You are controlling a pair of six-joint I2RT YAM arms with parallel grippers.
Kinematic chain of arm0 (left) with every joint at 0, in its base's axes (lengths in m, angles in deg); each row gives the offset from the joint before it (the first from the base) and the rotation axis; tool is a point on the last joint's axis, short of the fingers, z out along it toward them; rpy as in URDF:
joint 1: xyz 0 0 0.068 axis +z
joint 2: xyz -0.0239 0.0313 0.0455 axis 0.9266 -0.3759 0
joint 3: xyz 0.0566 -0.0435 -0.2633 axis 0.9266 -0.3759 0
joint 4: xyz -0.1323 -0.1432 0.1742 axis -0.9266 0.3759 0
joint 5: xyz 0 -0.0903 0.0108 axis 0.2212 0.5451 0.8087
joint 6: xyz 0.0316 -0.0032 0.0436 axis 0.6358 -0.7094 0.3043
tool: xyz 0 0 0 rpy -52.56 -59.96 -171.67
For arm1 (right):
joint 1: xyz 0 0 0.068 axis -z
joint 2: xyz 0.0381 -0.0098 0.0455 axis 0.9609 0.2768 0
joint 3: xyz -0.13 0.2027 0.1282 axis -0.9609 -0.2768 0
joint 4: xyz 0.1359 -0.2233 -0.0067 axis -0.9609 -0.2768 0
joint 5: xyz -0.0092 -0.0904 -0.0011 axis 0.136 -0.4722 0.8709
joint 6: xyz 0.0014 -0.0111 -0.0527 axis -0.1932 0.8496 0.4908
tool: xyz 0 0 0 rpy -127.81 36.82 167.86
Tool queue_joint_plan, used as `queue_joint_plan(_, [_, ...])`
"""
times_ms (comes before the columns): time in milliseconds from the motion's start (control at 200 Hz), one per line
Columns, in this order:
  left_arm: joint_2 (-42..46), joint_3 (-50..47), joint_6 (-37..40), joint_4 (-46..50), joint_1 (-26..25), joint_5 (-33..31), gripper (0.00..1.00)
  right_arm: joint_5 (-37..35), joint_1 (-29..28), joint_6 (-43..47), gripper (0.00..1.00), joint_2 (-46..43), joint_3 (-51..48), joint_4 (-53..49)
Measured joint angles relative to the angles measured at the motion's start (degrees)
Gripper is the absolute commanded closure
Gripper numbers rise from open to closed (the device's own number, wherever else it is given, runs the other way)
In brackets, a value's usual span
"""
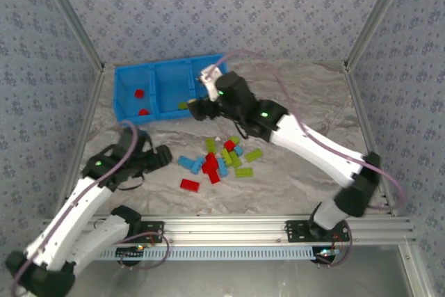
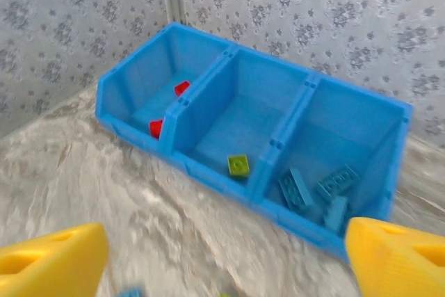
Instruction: Sort the legos into containers by color
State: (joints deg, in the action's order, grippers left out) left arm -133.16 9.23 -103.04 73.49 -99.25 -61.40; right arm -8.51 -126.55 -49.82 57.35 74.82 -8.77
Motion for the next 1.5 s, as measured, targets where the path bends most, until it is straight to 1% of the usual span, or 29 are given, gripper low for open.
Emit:
queue_joint_plan(35, [-2.1, -0.9, -1.8, -1.2, -4.4, -0.7, 0.11, 0.4, -0.3, -0.9, 0.0, -3.6, -2.6, -1.9])
queue_joint_plan(110, [-7.8, -2.3, -5.5, -4.4, -13.0, -2.2, 0.04, 1.8, -1.0, -3.1, 0.0, -10.6, -8.9, -5.4])
queue_joint_plan(140, [-10.3, -2.7, -6.3, -5.7, -15.6, -2.8, 0.01, 2.4, -1.2, -4.2, 0.0, -13.3, -11.7, -6.6])
queue_joint_plan(200, [-15.1, -3.4, -7.0, -8.2, -19.9, -3.5, 0.01, 3.3, -1.5, -6.0, 0.0, -17.8, -16.8, -8.6])
queue_joint_plan(250, [-18.8, -3.4, -6.9, -10.1, -22.1, -3.9, 0.01, 3.7, -1.5, -7.5, 0.0, -21.2, -20.8, -10.4])
queue_joint_plan(310, [-22.8, -3.4, -5.8, -12.0, -23.6, -4.5, 0.01, 3.7, -1.3, -9.0, 0.0, -24.2, -24.2, -12.9])
queue_joint_plan(435, [-29.4, -3.4, -3.1, -13.6, -24.3, -6.1, 0.01, 3.7, -0.9, -10.6, 0.0, -26.7, -25.8, -16.6])
queue_joint_plan(500, [-31.5, -3.4, -2.3, -14.2, -24.3, -6.6, 0.01, 3.7, -0.7, -11.0, 0.0, -27.2, -25.8, -17.3])
queue_joint_plan(520, [-32.0, -3.4, -2.1, -14.4, -24.3, -6.8, 0.03, 3.7, -0.7, -11.0, 0.0, -27.3, -25.8, -17.6])
queue_joint_plan(655, [-34.3, -3.4, -1.7, -16.6, -24.3, -7.4, 0.2, 3.7, -0.7, -11.6, 0.0, -27.7, -25.8, -18.8])
queue_joint_plan(750, [-35.2, -3.6, -1.6, -18.4, -24.3, -7.4, 0.36, 3.7, -0.7, -12.3, 0.0, -28.1, -25.8, -19.1])
queue_joint_plan(929, [-35.1, -3.8, -2.7, -19.8, -24.3, -7.8, 0.48, 3.7, -0.4, -13.9, 0.0, -28.8, -25.8, -19.7])
queue_joint_plan(984, [-35.0, -3.8, -2.9, -19.8, -24.3, -7.8, 0.5, 3.7, -0.2, -14.3, 0.0, -29.0, -25.8, -19.8])
queue_joint_plan(1084, [-33.8, -3.8, -3.4, -19.2, -24.3, -8.4, 0.5, 3.7, 0.1, -15.0, 0.0, -29.4, -25.8, -19.8])
queue_joint_plan(1224, [-27.0, -1.6, -3.3, -15.2, -23.6, -10.6, 0.49, 3.6, 0.4, -15.6, 0.0, -29.7, -25.8, -19.8])
queue_joint_plan(1264, [-24.6, 0.2, -2.8, -14.1, -22.6, -11.6, 0.49, 3.6, 0.4, -15.7, 0.0, -29.8, -25.8, -19.8])
queue_joint_plan(1329, [-21.0, 3.9, -1.2, -13.3, -19.0, -13.4, 0.49, 3.4, 0.4, -15.8, 0.0, -29.8, -25.8, -19.8])
queue_joint_plan(1394, [-19.0, 7.8, 1.1, -13.4, -13.3, -15.6, 0.49, 3.2, 0.4, -15.9, 0.0, -29.8, -25.8, -19.8])
queue_joint_plan(1499, [-19.3, 12.4, 5.5, -15.9, -1.7, -20.3, 0.49, 3.1, 0.4, -16.3, 0.0, -30.0, -25.8, -19.8])
